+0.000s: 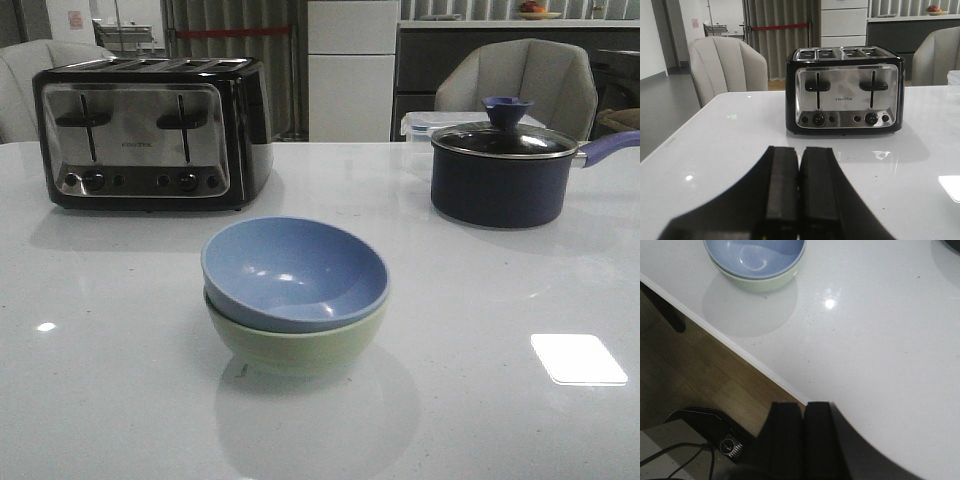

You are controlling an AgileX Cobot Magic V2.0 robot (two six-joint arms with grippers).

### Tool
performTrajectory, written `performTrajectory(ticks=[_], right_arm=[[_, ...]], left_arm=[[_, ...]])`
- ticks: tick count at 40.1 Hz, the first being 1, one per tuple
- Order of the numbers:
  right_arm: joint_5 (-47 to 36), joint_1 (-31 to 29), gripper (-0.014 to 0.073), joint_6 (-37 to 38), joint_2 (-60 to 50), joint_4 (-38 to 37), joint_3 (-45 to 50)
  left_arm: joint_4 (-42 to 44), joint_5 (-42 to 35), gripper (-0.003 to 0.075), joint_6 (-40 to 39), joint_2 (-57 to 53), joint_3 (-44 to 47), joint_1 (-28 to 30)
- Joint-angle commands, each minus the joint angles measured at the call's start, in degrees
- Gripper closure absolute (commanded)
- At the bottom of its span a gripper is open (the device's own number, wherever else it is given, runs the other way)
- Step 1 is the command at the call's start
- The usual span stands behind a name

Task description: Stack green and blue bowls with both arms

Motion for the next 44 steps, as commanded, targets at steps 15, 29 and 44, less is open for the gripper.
performTrajectory(ticks=[15, 29, 44], right_arm=[[-3.42, -0.21, 0.0571, 0.14, 0.04, -0.34, -1.52], [-24.45, -17.45, 0.0571, -0.06, -12.62, -1.48, 10.68], [-49.53, -27.17, 0.0571, -0.06, -30.79, -1.37, 31.81]], left_arm=[[-0.48, -5.12, 0.0622, -0.53, -1.16, 0.67, 0.09], [-0.48, -5.12, 0.0622, -0.53, -1.16, 0.67, 0.09], [-0.48, -5.12, 0.0622, -0.53, -1.16, 0.67, 0.09]])
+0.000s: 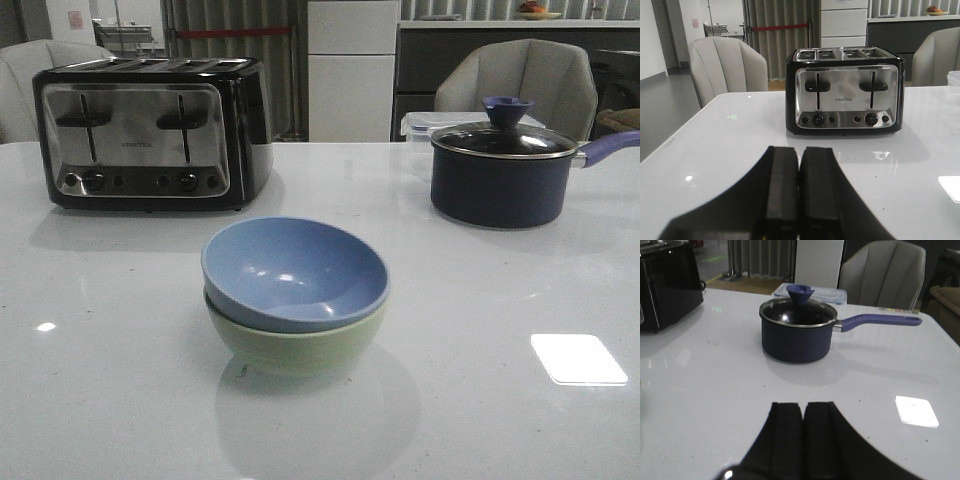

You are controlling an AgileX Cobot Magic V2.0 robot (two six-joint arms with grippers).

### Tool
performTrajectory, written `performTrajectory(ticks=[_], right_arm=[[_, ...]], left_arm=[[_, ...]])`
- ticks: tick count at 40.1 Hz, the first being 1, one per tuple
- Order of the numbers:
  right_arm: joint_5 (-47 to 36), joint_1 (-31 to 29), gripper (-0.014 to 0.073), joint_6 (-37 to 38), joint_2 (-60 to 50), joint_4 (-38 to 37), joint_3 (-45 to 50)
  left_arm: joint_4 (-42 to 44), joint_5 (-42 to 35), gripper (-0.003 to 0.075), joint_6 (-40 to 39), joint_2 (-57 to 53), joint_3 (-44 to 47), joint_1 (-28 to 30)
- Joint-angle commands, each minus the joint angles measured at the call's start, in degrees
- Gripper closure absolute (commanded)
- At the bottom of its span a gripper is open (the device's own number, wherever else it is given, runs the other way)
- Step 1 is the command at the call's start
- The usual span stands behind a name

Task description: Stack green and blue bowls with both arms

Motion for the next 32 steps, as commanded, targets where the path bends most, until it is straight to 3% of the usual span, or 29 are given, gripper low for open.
performTrajectory(ticks=[1, 7, 32], right_arm=[[-10.07, -0.45, 0.0571, -0.06, -2.17, -0.17, 1.64], [-15.85, -0.39, 0.0571, -0.06, -4.11, 0.23, 6.05], [-14.64, -0.39, 0.0571, -0.06, -4.05, 0.3, 5.88]], left_arm=[[-0.48, -5.12, 0.0622, -0.53, -1.16, 0.67, 0.09], [-0.48, -5.12, 0.0622, -0.53, -1.16, 0.67, 0.09], [-0.48, -5.12, 0.0622, -0.53, -1.16, 0.67, 0.09]])
